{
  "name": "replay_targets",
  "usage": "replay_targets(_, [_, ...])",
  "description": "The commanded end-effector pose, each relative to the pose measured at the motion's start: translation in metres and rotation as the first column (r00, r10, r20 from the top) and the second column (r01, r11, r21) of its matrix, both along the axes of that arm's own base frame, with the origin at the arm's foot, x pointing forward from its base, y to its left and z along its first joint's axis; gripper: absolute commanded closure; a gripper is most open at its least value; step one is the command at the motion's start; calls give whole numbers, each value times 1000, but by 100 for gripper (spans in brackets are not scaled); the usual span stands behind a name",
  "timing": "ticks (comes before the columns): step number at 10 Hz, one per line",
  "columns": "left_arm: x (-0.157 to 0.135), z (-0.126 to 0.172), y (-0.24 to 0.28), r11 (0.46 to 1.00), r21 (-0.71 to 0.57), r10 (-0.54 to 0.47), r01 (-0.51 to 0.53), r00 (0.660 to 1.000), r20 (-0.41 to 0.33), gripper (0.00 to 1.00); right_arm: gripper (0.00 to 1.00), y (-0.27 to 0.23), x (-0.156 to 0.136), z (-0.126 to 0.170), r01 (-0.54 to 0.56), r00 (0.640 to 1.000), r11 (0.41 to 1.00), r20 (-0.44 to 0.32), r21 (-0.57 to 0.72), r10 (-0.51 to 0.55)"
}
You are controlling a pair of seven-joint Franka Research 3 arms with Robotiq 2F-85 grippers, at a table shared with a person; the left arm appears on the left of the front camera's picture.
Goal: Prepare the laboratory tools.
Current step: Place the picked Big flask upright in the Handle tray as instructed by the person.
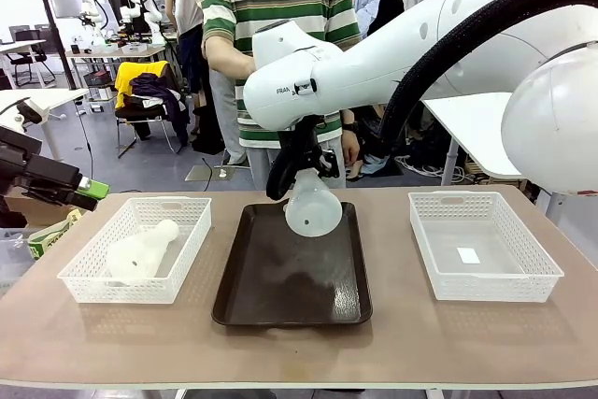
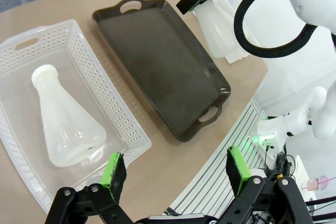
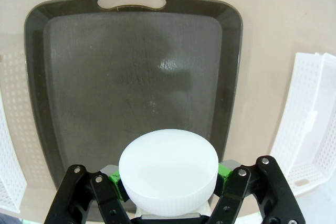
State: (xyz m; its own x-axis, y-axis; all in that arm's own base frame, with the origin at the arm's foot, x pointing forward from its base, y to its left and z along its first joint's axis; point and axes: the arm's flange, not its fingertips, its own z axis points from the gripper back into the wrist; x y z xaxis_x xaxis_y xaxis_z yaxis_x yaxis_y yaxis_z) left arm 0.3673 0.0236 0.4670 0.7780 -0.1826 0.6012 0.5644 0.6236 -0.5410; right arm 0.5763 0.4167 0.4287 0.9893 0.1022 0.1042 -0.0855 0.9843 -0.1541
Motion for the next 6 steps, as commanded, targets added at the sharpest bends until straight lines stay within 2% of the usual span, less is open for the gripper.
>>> replay_targets(1, [1,-2,2,1000,-22,-11,12,1000,21,0,100,0,-1,1,-1,1000,1000,2,0,1])
replay_targets(4, [1,-2,2,1000,-22,-11,12,1000,21,0,100,0,0,0,0,1000,1000,0,0,0])
replay_targets(6, [1,-2,2,1000,-22,-11,12,1000,21,0,100,-2,2,-9,-69,998,998,-15,-6,68])
